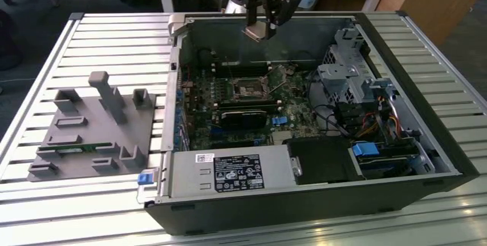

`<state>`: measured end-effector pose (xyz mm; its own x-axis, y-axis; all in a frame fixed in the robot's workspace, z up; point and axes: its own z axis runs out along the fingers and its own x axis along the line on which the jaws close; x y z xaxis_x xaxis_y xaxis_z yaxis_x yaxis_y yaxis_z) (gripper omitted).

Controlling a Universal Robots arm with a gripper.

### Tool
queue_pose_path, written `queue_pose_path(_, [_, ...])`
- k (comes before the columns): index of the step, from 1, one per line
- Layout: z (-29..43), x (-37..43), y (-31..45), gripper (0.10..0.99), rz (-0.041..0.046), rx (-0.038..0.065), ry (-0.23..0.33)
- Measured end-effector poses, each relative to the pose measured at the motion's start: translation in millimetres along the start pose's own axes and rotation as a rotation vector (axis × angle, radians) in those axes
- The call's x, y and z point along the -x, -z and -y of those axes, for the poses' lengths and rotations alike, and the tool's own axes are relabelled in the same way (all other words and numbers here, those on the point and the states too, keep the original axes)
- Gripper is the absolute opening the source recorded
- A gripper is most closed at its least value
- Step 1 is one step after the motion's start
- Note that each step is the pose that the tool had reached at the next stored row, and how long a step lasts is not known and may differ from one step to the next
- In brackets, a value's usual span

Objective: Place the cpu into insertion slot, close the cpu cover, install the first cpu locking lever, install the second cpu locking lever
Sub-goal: 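Place the cpu into insertion slot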

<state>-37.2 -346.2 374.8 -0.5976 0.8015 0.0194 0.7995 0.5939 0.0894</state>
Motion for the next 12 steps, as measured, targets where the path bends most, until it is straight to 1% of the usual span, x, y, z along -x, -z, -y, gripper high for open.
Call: queue_pose_path(12, [0.1, 0.0, -0.1, 0.525, 0.0063, 0.001, -0.070])
